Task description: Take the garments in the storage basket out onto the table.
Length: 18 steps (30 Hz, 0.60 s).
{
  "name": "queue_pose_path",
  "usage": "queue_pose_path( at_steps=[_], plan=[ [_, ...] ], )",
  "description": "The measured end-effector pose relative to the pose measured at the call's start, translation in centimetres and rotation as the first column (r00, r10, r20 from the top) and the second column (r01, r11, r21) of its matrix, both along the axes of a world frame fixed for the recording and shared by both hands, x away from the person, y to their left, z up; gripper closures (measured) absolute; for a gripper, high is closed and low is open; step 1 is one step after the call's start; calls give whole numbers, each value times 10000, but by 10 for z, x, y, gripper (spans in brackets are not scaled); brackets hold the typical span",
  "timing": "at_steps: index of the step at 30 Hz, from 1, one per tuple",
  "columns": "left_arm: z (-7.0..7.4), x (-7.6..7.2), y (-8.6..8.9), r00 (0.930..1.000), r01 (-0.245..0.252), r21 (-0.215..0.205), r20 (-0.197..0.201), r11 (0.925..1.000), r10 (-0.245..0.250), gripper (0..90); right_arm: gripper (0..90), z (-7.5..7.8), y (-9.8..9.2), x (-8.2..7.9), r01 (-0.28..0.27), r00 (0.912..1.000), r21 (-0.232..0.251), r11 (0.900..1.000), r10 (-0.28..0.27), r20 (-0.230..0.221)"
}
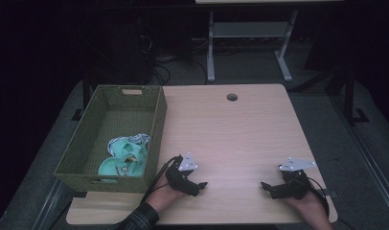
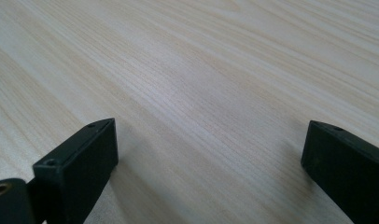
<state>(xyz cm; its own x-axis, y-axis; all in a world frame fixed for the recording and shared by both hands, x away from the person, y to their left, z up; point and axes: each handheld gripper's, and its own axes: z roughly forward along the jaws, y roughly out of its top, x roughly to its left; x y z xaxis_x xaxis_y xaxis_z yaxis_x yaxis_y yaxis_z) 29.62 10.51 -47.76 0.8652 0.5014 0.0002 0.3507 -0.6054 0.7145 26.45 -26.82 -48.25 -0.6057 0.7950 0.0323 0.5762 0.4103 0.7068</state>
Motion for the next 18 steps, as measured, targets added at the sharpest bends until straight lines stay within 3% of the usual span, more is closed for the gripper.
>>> queue_pose_path(
  at_steps=[18],
  plan=[
    [5, 6, 2, 9991, 13, 279, -421, 9996, -1, 128, 33, 0, 0, 0, -29, 10000, 9, 10000, 29, 1]
  ],
)
